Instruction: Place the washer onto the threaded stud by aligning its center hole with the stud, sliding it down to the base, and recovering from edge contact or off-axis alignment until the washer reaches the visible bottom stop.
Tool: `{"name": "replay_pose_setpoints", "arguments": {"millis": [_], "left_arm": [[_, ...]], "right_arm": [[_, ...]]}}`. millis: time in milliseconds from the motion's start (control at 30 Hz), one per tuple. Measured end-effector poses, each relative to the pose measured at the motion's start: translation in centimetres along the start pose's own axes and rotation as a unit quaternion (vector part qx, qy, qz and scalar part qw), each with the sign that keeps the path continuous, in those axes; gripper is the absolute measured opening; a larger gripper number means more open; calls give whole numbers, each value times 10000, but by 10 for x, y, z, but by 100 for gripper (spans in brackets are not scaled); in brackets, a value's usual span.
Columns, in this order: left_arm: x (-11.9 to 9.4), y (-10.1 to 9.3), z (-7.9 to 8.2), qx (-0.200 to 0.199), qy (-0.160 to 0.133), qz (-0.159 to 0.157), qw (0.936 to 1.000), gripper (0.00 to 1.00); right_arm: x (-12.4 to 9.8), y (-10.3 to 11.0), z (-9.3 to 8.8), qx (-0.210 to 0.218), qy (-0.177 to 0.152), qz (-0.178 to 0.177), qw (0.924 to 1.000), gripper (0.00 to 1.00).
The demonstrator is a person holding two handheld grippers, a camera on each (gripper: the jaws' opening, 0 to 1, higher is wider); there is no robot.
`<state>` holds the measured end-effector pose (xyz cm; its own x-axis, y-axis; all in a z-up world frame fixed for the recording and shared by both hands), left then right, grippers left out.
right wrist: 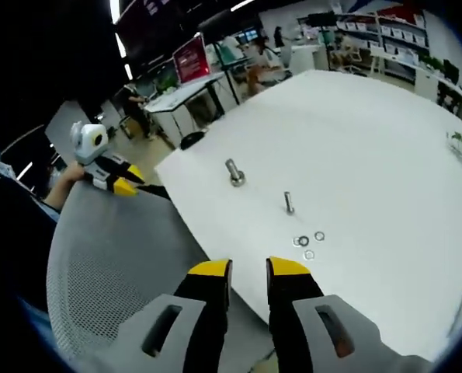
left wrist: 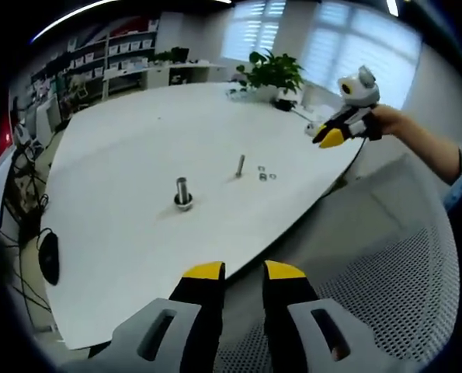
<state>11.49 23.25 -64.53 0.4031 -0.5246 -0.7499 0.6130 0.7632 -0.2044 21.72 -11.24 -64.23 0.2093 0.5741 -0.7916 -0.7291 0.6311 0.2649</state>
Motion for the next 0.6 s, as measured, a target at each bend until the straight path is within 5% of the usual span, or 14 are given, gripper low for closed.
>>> {"name": "replay_pose_setpoints", "arguments": {"millis": [267,600], "left_arm": [[0,-3,-1,141,8,14,9999,15],[1,-5,-3,186,74,-63,9998,15]], "right_arm": [[27,-21,-2,-310,670,-233,9970,21],[60,-32,0,-931,1491,-260,9841,20]]}}
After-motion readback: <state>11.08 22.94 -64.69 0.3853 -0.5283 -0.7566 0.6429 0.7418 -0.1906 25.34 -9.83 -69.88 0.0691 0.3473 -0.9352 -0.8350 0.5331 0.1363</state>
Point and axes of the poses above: the point that each gripper's makers call its tool centre point, and the gripper's own axes: x roughly forward along the fingers, y roughly to its left, z roughly out of its top, the point moved 8 cm from there along -x, roughly backward along the fingers, and after that the axes turned 4 degrees about y, right-handed, at the moved point
